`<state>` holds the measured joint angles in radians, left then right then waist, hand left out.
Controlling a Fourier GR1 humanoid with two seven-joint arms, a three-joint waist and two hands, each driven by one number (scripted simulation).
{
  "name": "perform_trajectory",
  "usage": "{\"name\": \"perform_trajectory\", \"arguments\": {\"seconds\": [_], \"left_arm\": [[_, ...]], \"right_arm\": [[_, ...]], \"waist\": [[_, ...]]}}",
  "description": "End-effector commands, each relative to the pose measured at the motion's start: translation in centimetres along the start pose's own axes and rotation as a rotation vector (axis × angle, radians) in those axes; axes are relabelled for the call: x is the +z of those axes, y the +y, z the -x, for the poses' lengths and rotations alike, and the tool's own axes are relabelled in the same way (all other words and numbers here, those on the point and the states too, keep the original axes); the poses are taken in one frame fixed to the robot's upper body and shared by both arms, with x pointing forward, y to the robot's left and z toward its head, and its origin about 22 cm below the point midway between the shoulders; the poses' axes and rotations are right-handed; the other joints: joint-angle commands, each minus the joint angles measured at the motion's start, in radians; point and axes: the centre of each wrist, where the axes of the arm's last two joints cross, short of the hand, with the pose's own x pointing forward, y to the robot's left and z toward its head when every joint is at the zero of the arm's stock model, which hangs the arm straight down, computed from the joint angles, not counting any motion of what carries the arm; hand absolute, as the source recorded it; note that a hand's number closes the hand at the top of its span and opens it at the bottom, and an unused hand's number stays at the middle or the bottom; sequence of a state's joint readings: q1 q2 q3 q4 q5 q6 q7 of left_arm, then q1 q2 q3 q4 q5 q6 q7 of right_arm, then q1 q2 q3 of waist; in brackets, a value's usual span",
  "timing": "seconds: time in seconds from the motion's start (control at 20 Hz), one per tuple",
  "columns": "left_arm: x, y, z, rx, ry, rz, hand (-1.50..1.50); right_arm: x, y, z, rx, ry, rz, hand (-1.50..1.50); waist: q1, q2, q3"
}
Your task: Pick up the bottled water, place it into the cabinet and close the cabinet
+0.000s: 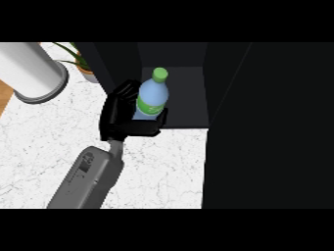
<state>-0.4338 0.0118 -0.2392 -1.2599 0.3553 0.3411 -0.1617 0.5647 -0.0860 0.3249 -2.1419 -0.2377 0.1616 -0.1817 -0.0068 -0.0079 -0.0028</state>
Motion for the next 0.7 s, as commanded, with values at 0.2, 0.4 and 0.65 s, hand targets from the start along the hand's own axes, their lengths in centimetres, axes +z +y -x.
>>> {"name": "perform_trajectory", "arguments": {"seconds": [0.2, 0.4, 0.65], "left_arm": [[-5.3, -4.7, -2.7, -0.145, -0.052, 0.005, 1.5], [-6.2, -5.1, -3.6, -0.214, -0.066, -0.061, 1.5], [-6.2, -3.9, -2.3, -0.282, -0.057, -0.123, 1.5]], "right_arm": [[-1.0, 0.3, 1.3, -0.002, -0.003, -0.025, -1.5], [-0.6, 0.3, 0.6, -0.025, 0.013, -0.028, -1.5], [-1.0, -0.1, 0.5, -0.021, -0.003, -0.035, -1.5]], "waist": [[-0.033, 0.016, 0.003], [-0.06, 0.021, 0.004], [-0.057, 0.024, 0.003]]}}
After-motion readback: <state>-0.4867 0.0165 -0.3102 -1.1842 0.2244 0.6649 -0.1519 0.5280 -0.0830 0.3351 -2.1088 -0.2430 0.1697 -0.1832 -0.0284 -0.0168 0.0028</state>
